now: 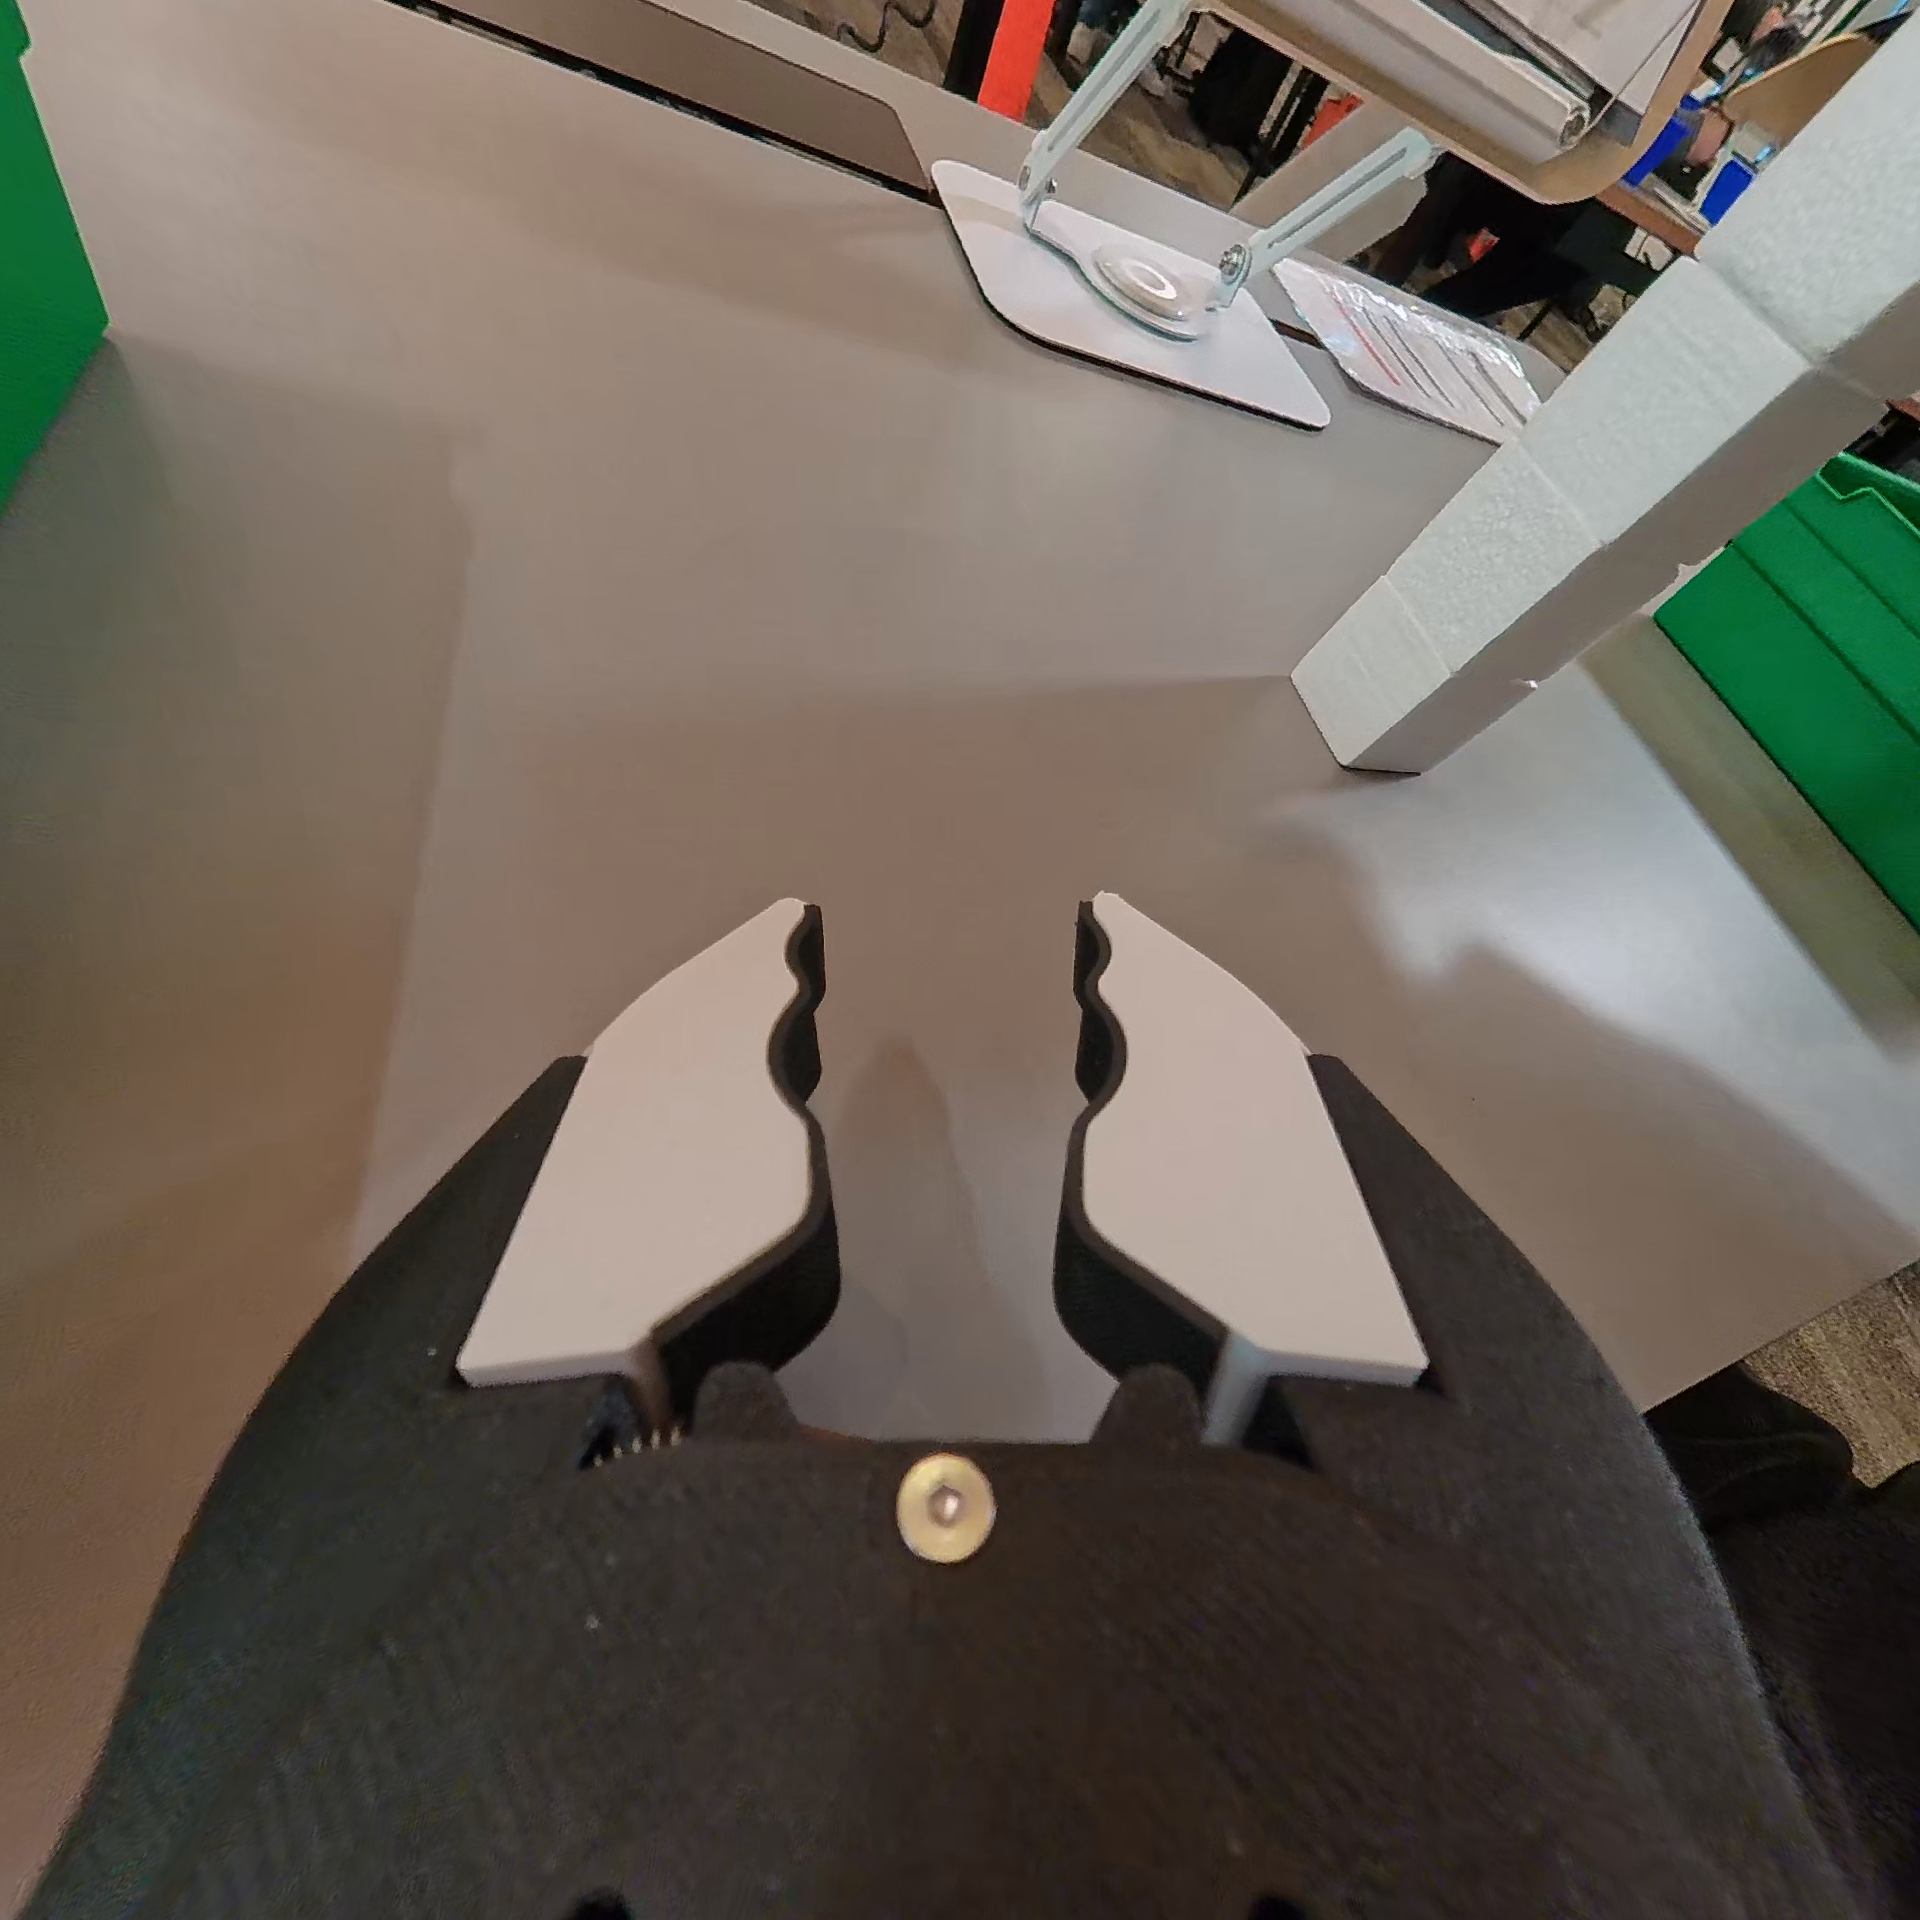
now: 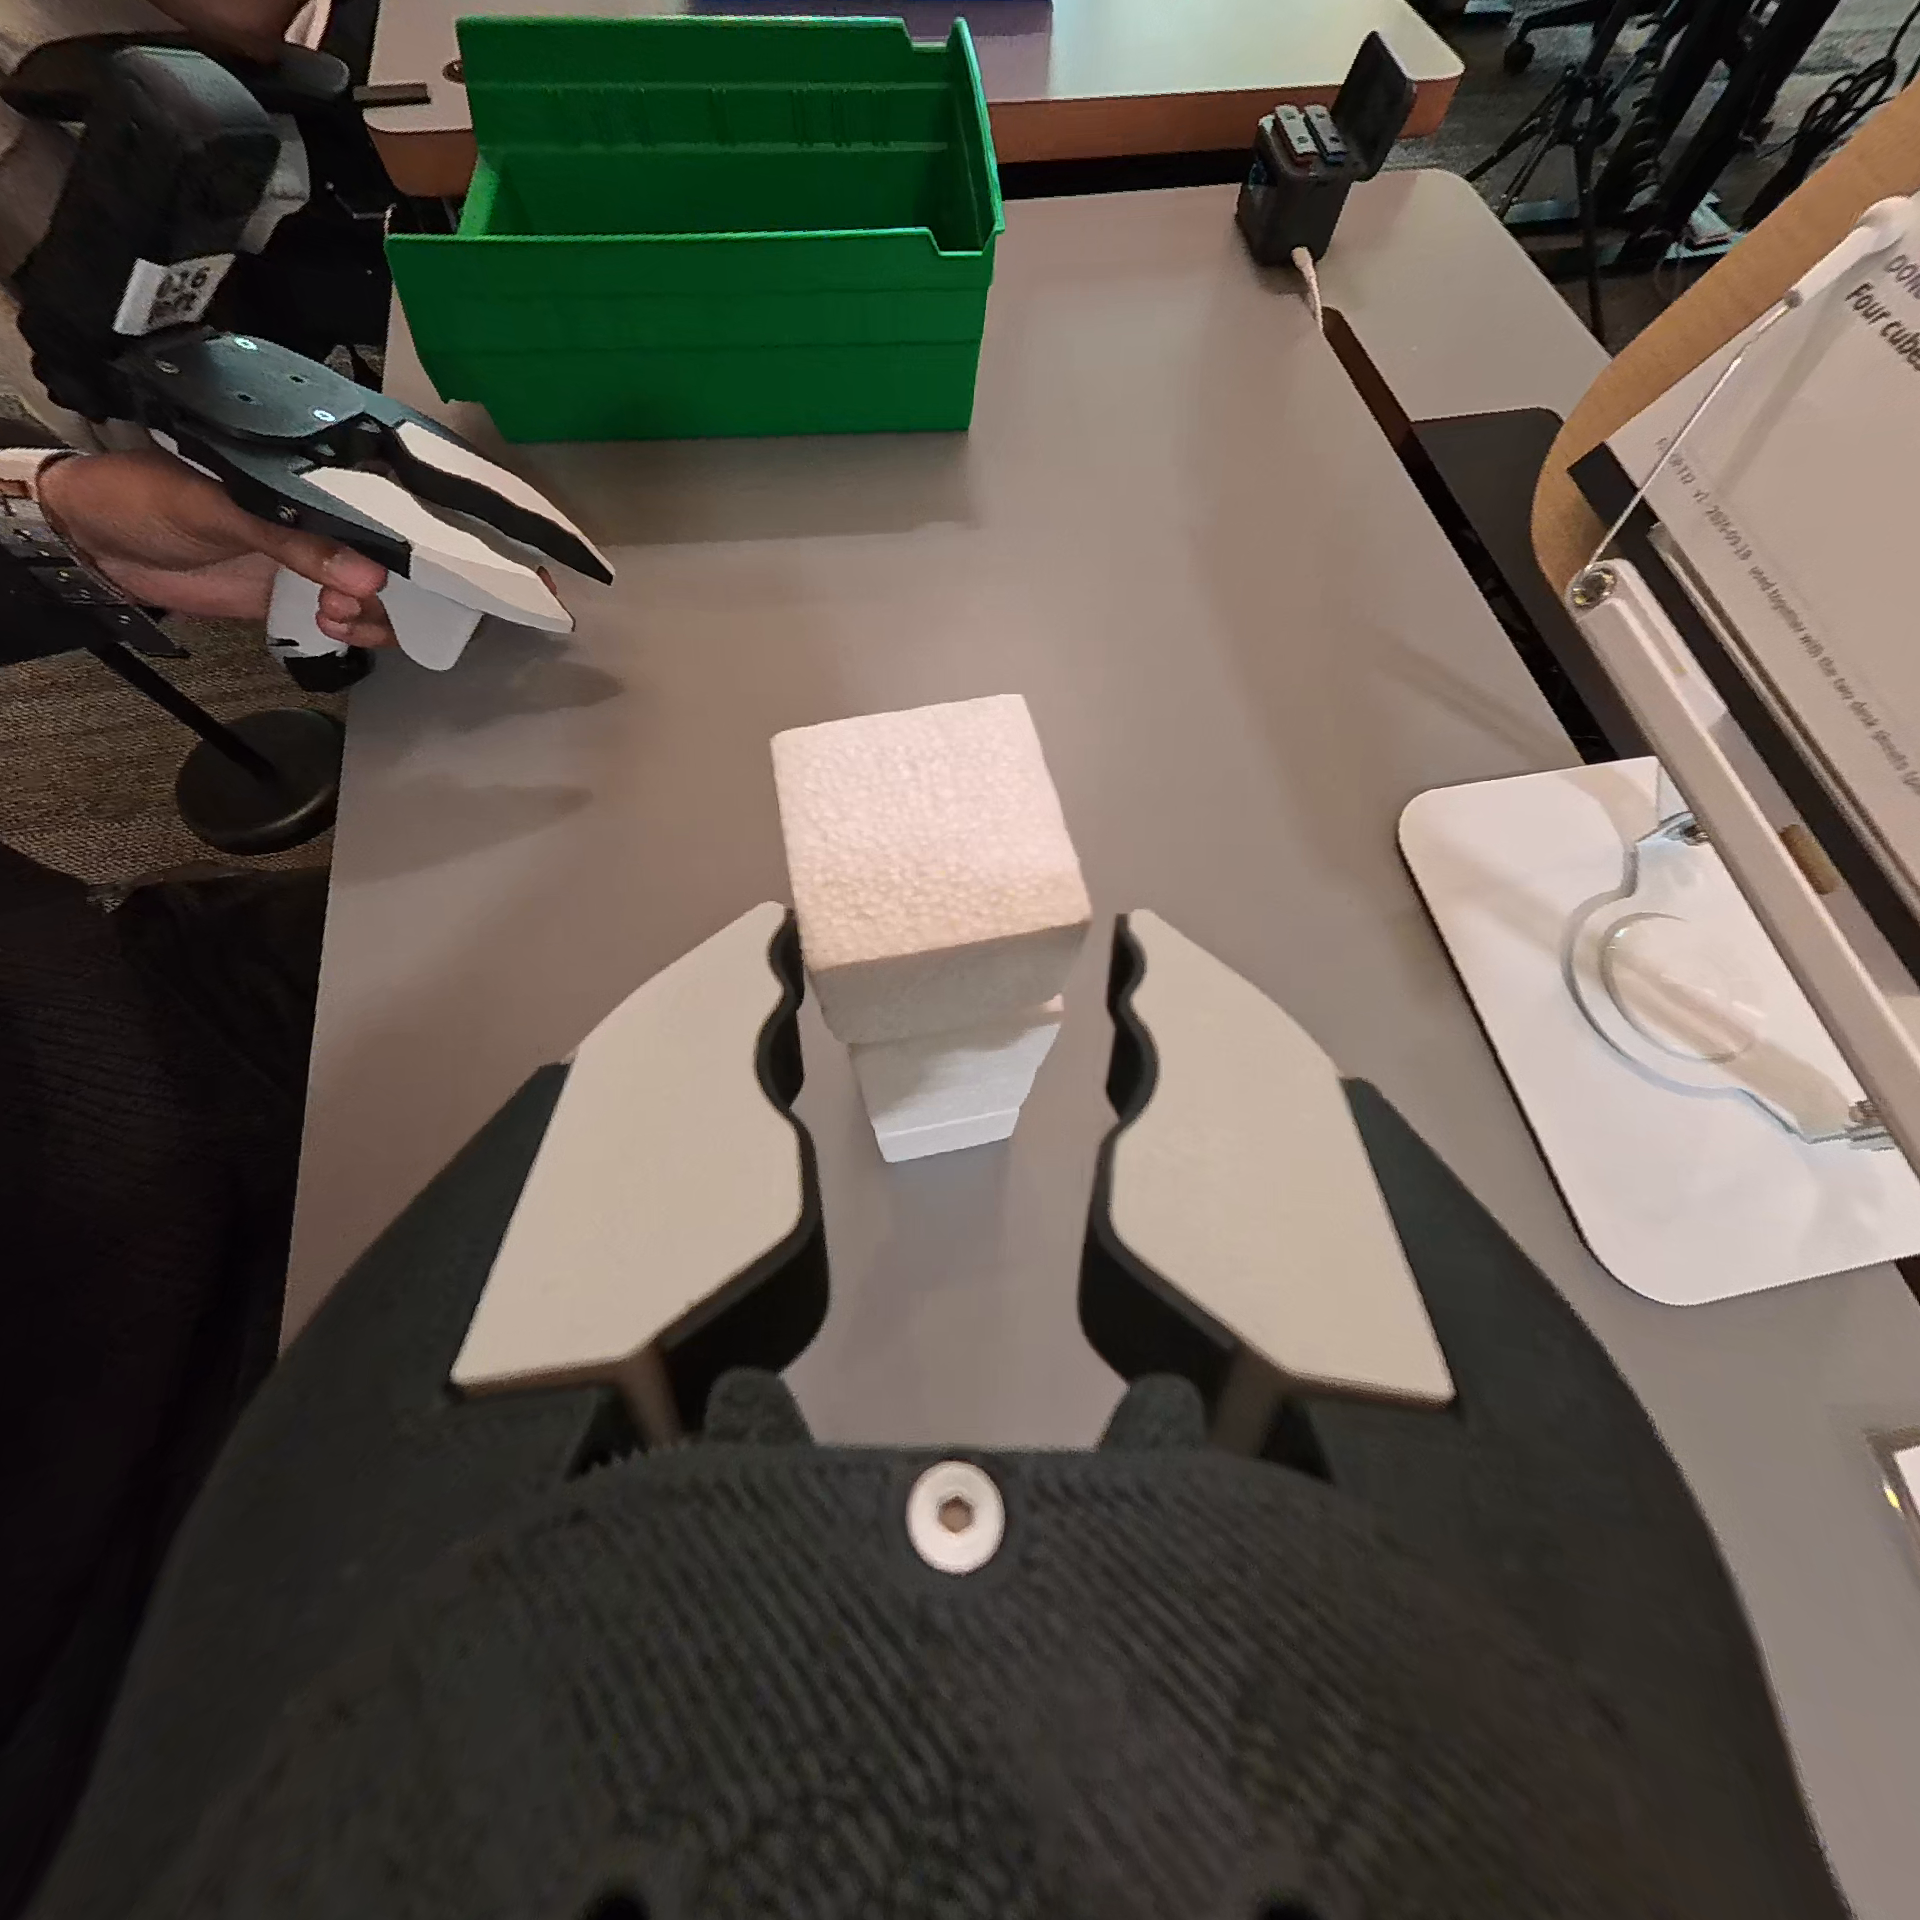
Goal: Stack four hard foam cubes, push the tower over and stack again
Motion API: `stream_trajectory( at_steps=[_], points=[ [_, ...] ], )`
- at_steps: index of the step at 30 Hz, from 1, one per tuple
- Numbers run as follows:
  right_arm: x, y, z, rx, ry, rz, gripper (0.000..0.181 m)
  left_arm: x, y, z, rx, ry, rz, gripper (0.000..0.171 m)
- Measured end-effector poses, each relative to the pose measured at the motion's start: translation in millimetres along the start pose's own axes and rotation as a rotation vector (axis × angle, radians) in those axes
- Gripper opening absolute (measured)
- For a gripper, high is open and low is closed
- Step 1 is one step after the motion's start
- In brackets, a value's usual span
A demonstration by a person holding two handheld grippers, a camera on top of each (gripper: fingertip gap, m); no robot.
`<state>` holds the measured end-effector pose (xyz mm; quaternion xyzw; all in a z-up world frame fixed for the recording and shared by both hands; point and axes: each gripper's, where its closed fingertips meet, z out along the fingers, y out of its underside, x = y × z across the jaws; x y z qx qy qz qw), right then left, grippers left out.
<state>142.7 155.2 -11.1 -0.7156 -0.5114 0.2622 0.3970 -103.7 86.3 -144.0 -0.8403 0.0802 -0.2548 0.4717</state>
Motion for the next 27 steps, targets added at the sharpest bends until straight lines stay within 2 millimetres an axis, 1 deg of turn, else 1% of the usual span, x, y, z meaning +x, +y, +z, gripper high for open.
stream_trajectory(
  at_steps=[4,6,8,11,12,14,15,16,18,20,21,22,23,26,27],
  points=[
    [0.9,-1.7,-1.5,0.004,0.018,0.008,0.072,0.0,0.9,0.3,-0.005,-0.001,0.001,0.047],
    [0.8,-7.0,-5.2,0.036,0.016,0.023,0.075,0.1,1.0,0.3,-0.006,-0.002,0.001,0.047],
    [2.5,-15.9,-12.2,0.098,0.013,0.058,0.075,0.3,1.1,0.4,-0.006,-0.003,0.001,0.047],
    [1.1,-26.8,-26.7,0.191,-0.038,0.147,0.068,1.0,0.7,0.2,-0.004,-0.002,0.001,0.047],
    [3.7,-29.5,-32.3,0.225,-0.034,0.174,0.062,1.2,0.5,0.1,-0.003,-0.001,0.001,0.047],
    [16.9,-29.1,-42.9,0.280,0.016,0.253,0.046,1.3,0.2,-0.3,-0.001,-0.002,-0.002,0.047],
    [24.6,-26.6,-47.6,0.305,0.043,0.298,0.039,1.4,-0.1,-0.4,0.001,-0.001,-0.003,0.047],
    [32.8,-22.8,-51.7,0.329,0.075,0.340,0.028,1.5,-0.3,-0.6,0.001,0.000,-0.004,0.047],
    [47.2,-12.0,-57.2,0.375,0.153,0.423,0.001,1.3,-0.7,-0.9,0.004,0.000,-0.005,0.047],
    [54.5,1.9,-58.3,0.428,0.223,0.499,0.000,0.4,-1.6,-1.4,0.009,-0.003,-0.006,0.047],
    [52.8,11.0,-55.7,0.449,0.241,0.524,0.000,-0.3,-2.3,-1.8,0.012,-0.005,-0.006,0.047],
    [48.6,22.7,-49.9,0.459,0.251,0.552,0.000,-0.9,-3.0,-2.2,0.016,-0.007,-0.008,0.047],
    [43.1,38.7,-40.8,0.443,0.262,0.580,0.000,-1.5,-3.7,-2.5,0.019,-0.009,-0.009,0.047],
    [24.0,97.6,-5.5,0.302,0.300,0.692,0.000,-3.0,-4.2,-2.2,0.023,-0.018,-0.011,0.046],
    [17.8,113.6,5.1,0.250,0.309,0.735,0.000,-2.7,-3.9,-1.5,0.019,-0.018,-0.011,0.046]
  ],
)
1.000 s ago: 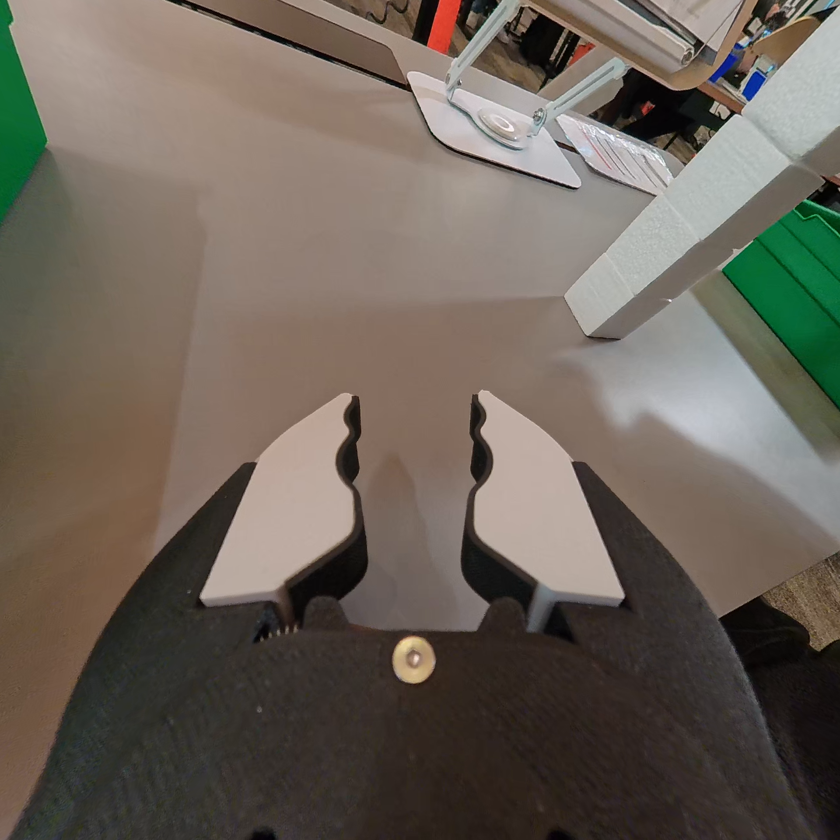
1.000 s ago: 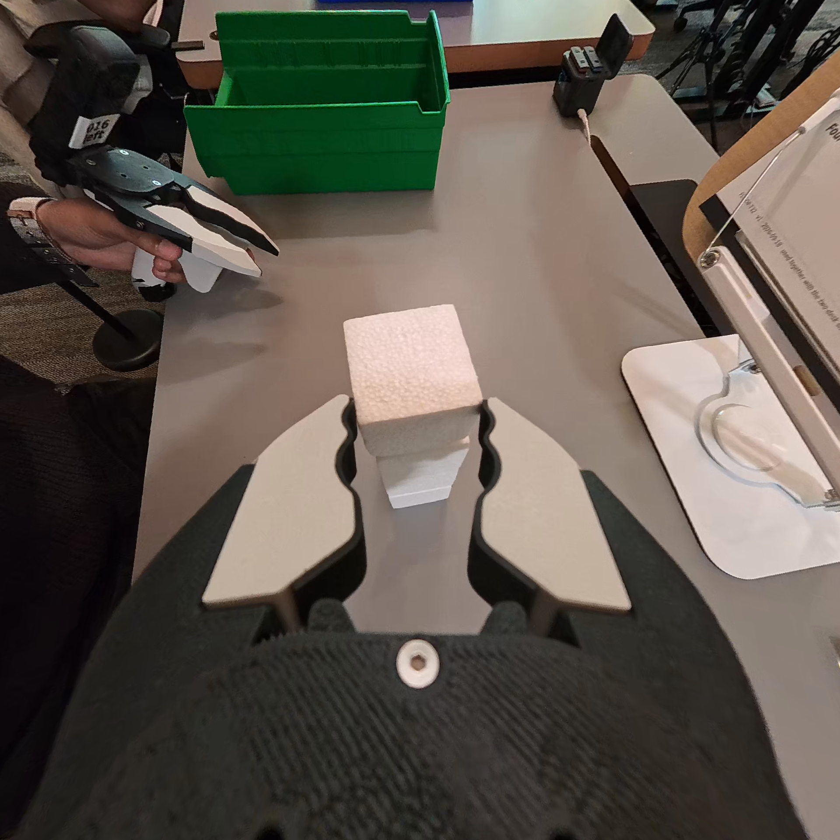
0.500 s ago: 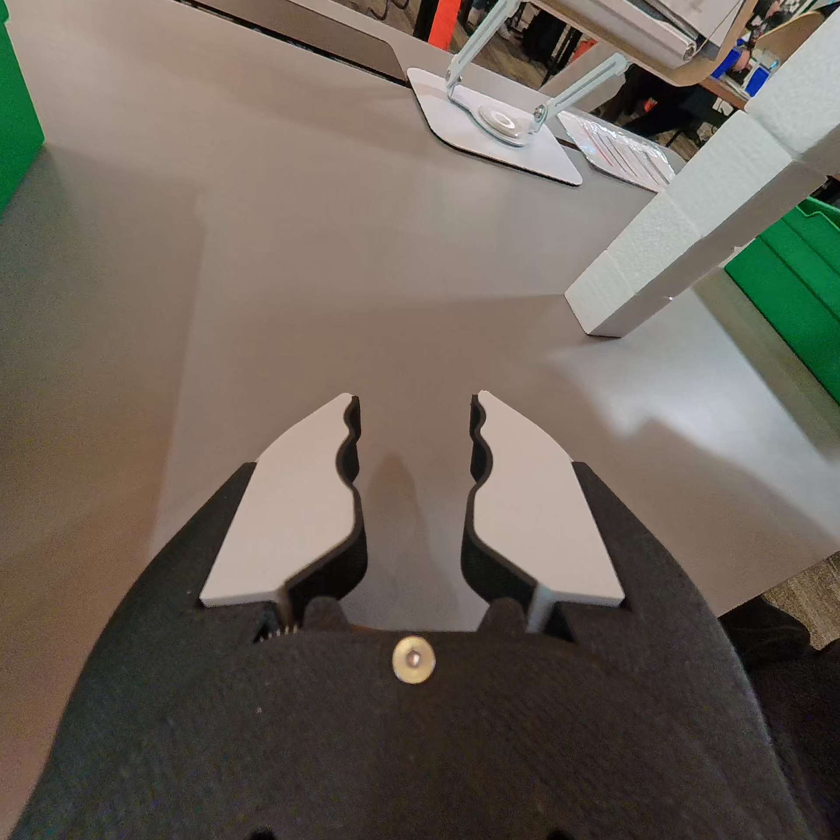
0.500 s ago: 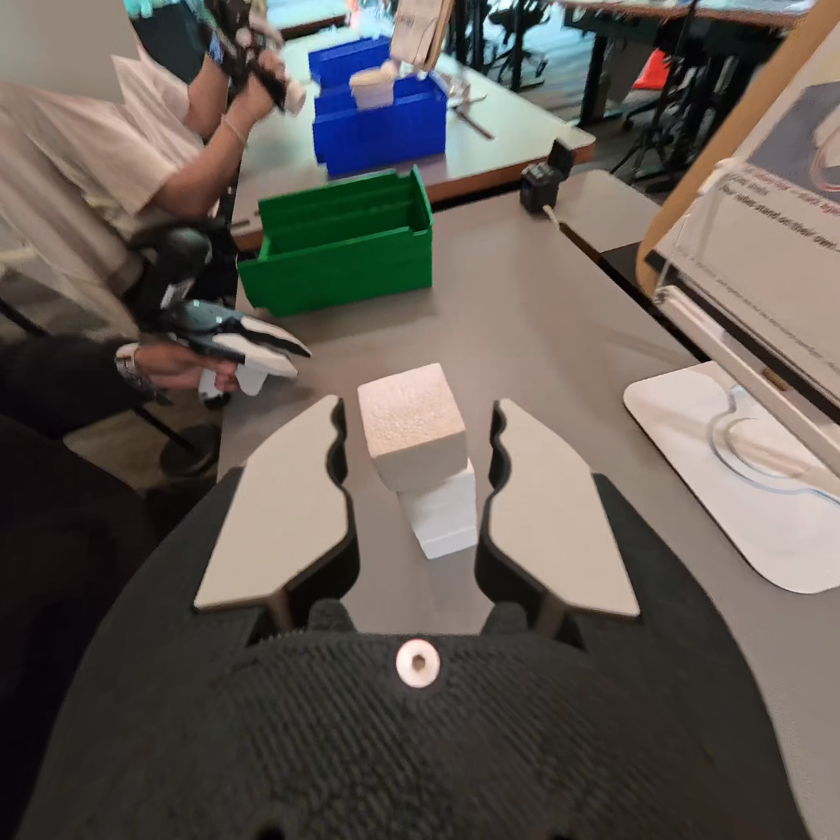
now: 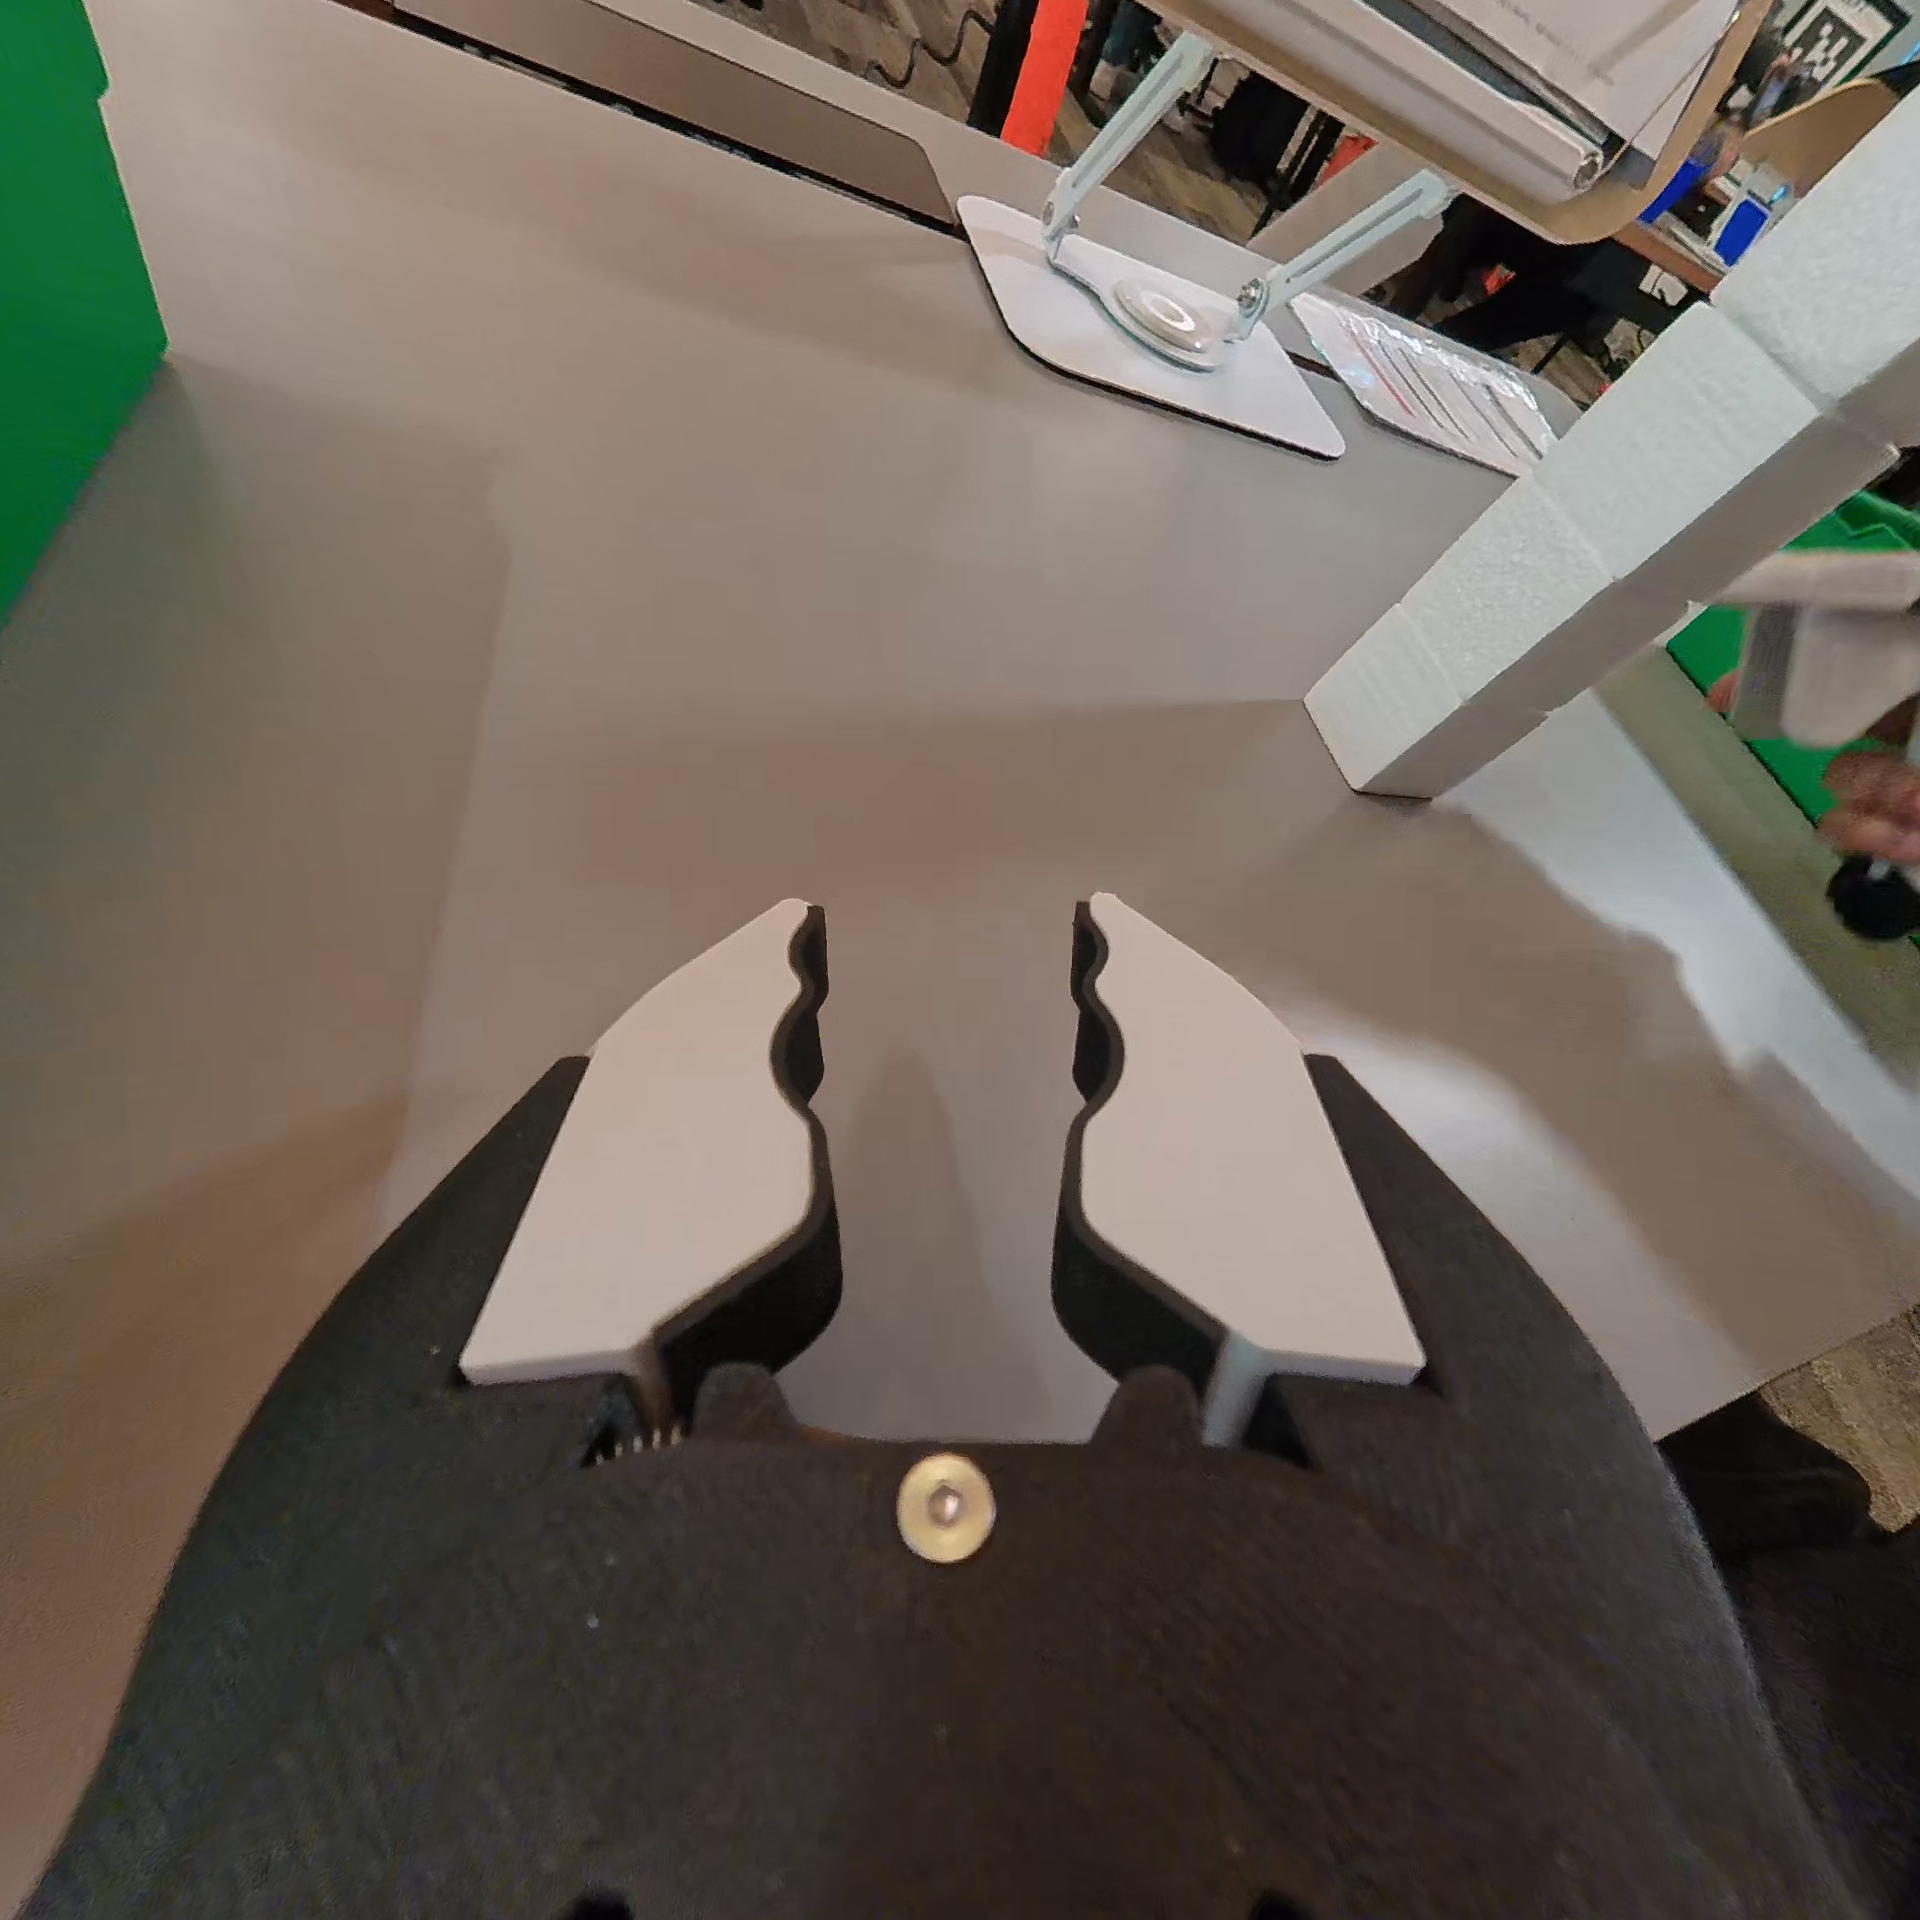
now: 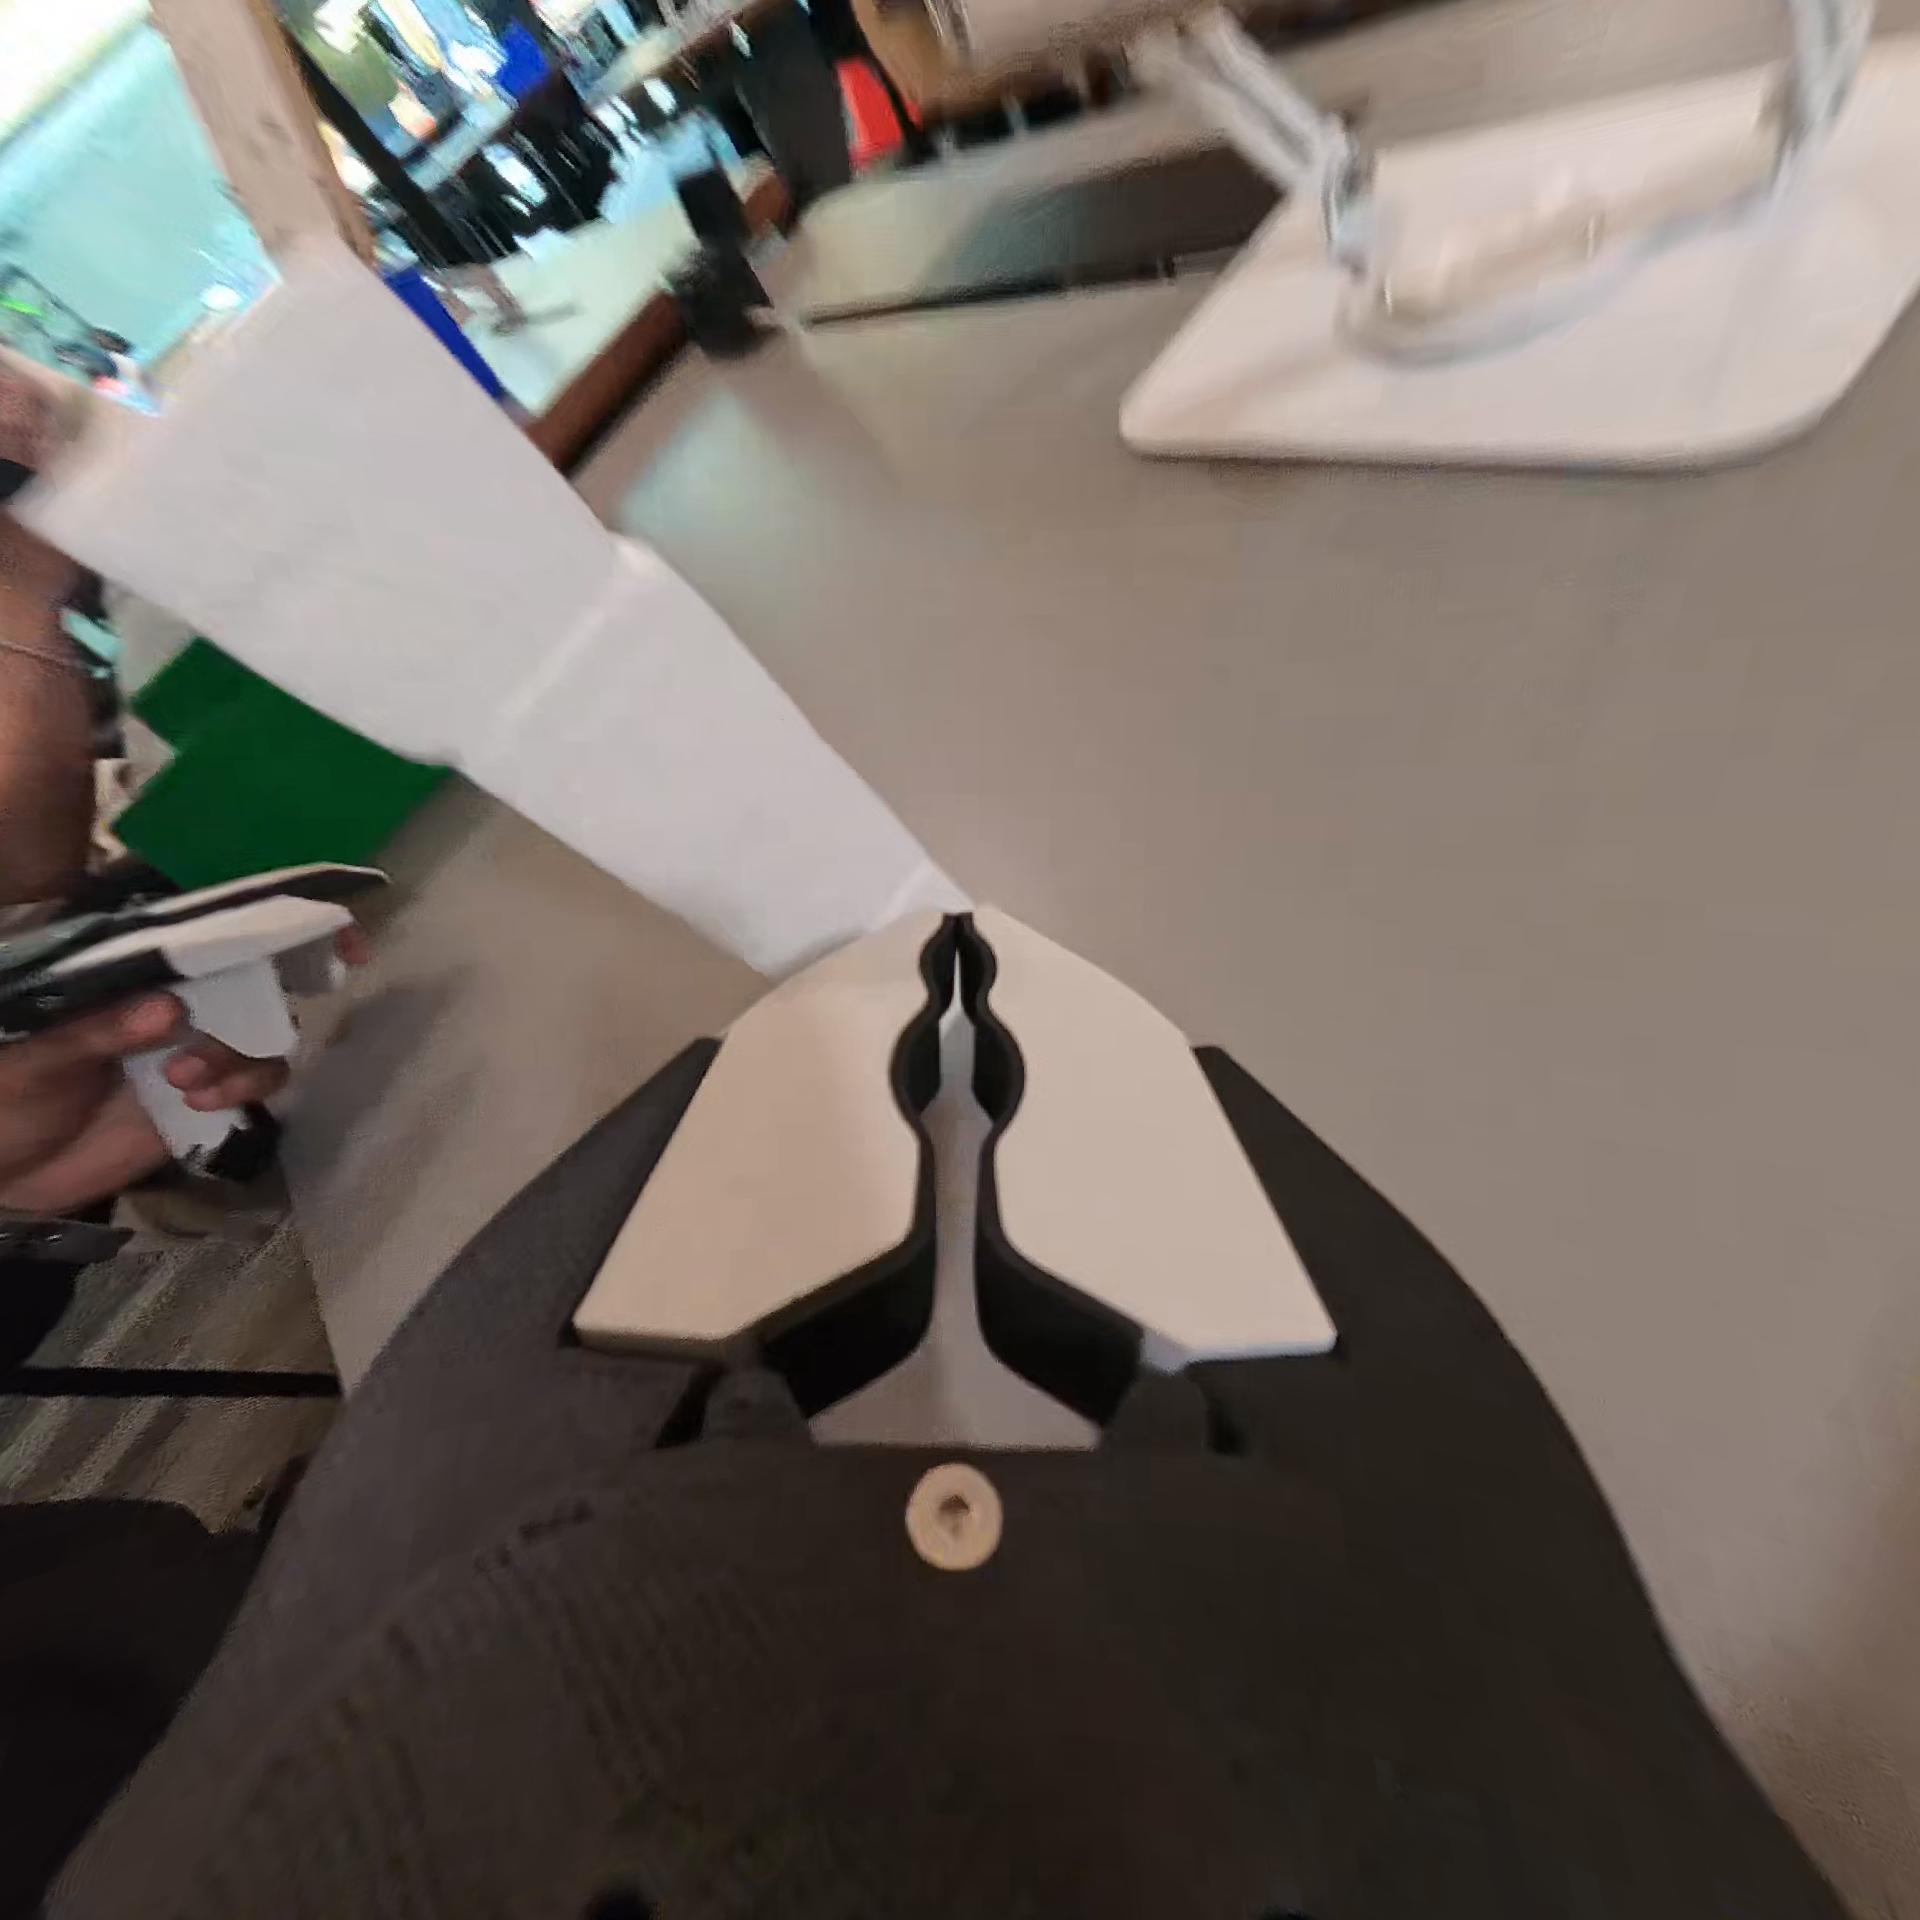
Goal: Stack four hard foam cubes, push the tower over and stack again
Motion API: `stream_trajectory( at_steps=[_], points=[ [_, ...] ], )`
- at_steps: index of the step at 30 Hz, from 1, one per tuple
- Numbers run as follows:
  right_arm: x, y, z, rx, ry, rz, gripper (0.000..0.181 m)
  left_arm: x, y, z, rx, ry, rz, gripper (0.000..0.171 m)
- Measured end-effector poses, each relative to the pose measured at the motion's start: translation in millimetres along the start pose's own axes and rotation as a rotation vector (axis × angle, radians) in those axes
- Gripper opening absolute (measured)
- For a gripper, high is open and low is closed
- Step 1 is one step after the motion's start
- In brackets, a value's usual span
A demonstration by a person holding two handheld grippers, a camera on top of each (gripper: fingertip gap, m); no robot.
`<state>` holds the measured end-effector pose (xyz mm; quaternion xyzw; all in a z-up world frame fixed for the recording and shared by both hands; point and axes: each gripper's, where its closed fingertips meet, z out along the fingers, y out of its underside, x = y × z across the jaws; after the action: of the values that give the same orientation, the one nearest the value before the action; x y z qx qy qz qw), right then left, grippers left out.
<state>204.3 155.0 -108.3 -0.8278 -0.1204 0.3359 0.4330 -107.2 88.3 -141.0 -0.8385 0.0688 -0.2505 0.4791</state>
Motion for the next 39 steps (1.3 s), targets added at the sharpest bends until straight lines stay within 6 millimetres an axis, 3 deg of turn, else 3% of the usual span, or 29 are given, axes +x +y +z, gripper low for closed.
stream_trajectory(
  at_steps=[2,8,11,15,19,23,26,30,33,34,36,39],
  points=[
    [2.2,19.3,8.8,-0.047,0.052,0.027,0.000,2.4,-2.3,2.6,0.004,0.003,0.003,0.046],
    [11.9,40.9,18.9,-0.209,0.264,0.014,0.000,21.0,-8.5,23.2,-0.001,-0.003,0.168,0.044],
    [17.5,54.3,22.4,-0.323,0.326,0.123,0.000,38.8,-17.5,31.5,0.034,0.004,0.274,0.043],
    [-2.3,50.3,31.6,-0.400,0.245,0.199,0.000,64.3,-25.0,43.8,0.055,0.088,0.283,0.043],
    [18.4,39.2,21.1,-0.454,0.393,0.112,0.000,74.2,-29.6,53.6,0.060,0.120,0.315,0.043],
    [21.3,37.2,25.6,-0.453,0.361,0.128,0.000,79.3,-33.8,58.3,0.088,0.144,0.337,0.031],
    [26.8,40.8,21.8,-0.454,0.403,0.096,0.000,76.9,-31.1,63.0,0.081,0.132,0.370,0.020],
    [5.8,37.0,19.7,-0.412,0.296,0.172,0.000,58.8,-40.9,63.8,0.127,0.017,0.403,0.001],
    [17.7,54.4,0.1,-0.505,0.397,0.055,0.000,49.0,-43.7,65.6,0.138,-0.038,0.440,0.001],
    [20.9,51.6,-7.2,-0.474,0.422,0.041,0.000,42.0,-43.0,66.9,0.122,-0.082,0.457,0.001],
    [13.8,40.5,-12.2,-0.335,0.365,0.102,0.000,28.6,-43.7,66.9,0.114,-0.176,0.496,0.001],
    [16.8,52.0,-20.2,-0.377,0.328,0.142,0.000,17.8,-48.5,60.3,0.128,-0.280,0.528,0.001]
  ],
)
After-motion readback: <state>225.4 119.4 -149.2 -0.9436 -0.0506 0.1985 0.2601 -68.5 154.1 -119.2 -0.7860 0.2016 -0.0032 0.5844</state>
